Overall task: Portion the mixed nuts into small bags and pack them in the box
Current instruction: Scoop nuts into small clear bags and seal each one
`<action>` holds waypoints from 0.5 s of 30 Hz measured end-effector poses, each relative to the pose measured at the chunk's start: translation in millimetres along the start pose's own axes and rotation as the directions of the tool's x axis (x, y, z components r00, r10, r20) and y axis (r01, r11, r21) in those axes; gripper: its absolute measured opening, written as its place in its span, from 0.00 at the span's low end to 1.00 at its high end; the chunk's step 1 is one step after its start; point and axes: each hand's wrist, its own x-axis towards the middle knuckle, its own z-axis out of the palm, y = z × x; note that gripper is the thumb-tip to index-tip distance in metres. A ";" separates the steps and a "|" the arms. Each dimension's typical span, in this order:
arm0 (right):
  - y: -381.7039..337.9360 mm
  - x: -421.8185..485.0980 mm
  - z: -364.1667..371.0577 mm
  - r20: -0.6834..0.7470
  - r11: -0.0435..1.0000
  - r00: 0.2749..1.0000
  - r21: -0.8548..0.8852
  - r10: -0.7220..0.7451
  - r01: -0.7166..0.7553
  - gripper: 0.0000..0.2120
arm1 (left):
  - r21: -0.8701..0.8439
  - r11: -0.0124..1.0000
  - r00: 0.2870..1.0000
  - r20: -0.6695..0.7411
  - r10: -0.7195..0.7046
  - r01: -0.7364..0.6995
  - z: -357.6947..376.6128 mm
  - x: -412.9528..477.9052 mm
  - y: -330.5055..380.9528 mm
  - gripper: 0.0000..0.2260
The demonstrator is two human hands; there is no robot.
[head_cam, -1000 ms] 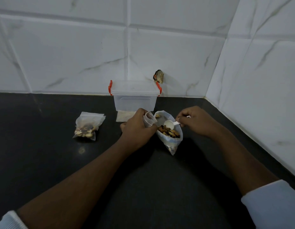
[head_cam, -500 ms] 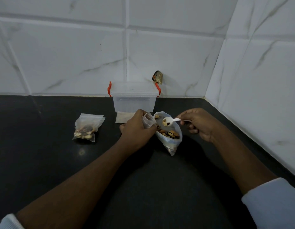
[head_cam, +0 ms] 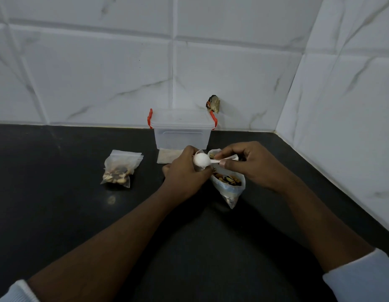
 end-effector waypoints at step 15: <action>26.9 8.2 -7.7 -0.053 0.871 0.991 -0.472 0.124 -0.135 0.11 | 0.090 0.993 0.997 -0.036 -0.074 0.076 -2.5 -2.7 9.6 0.18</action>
